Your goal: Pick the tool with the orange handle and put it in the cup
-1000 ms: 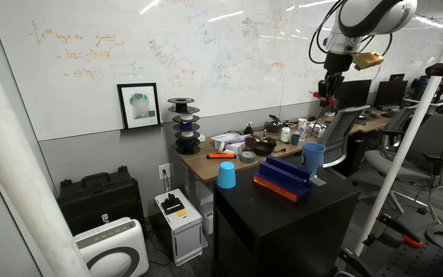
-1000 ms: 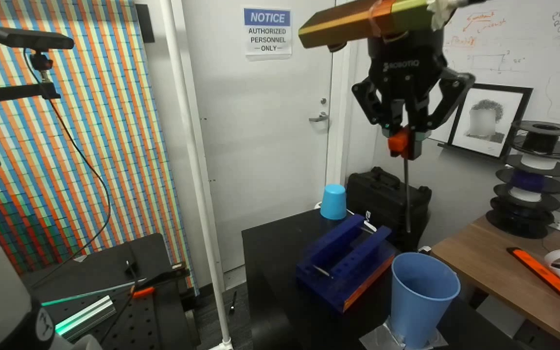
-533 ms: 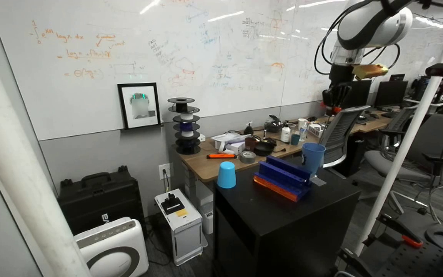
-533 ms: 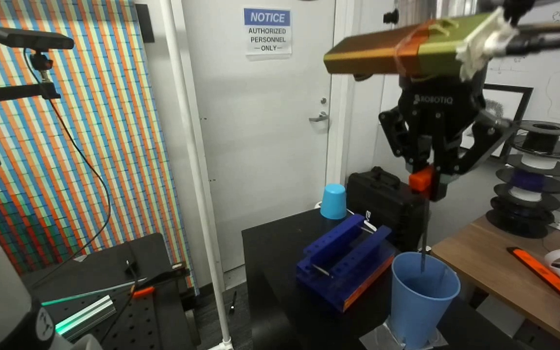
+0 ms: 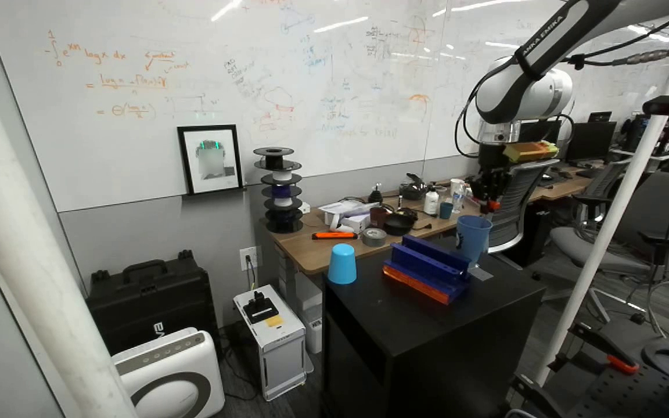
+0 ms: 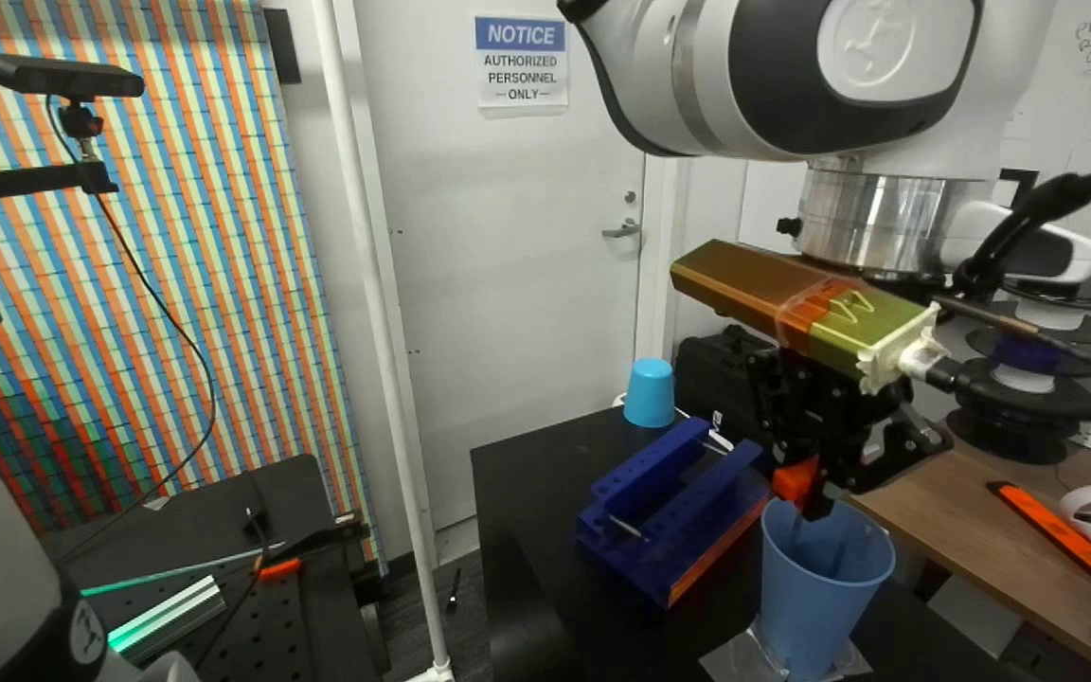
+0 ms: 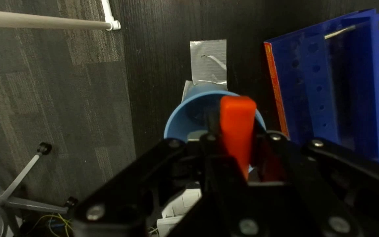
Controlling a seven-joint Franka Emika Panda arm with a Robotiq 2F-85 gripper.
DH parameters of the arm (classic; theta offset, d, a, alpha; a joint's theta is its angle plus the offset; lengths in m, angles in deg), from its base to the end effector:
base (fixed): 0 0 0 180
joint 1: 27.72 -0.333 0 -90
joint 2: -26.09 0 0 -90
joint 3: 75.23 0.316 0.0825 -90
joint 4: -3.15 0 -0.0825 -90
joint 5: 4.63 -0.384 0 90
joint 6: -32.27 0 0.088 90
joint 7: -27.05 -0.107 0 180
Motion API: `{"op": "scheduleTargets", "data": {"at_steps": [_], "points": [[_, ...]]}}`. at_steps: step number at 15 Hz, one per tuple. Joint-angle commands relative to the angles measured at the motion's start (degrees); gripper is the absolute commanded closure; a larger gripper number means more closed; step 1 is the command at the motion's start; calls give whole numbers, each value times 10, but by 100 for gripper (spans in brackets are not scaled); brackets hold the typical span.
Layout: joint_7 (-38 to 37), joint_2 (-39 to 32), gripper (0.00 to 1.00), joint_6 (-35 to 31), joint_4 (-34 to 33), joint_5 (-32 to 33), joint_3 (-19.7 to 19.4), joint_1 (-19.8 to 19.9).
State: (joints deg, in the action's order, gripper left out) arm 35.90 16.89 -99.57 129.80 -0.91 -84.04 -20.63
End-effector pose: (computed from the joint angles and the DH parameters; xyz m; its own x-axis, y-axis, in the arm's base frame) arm 0.5181 -0.1487 0.3019 0.9937 -0.0790 -0.0800 -0.0744 -0.9955 0.0581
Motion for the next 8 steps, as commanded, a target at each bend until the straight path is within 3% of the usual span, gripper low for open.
{"op": "scheduleTargets", "data": {"at_steps": [1,8], "points": [[-18,-1,54,19,-34,-5,5,5],[-42,183,2,45,43,-20,5,2]]}}
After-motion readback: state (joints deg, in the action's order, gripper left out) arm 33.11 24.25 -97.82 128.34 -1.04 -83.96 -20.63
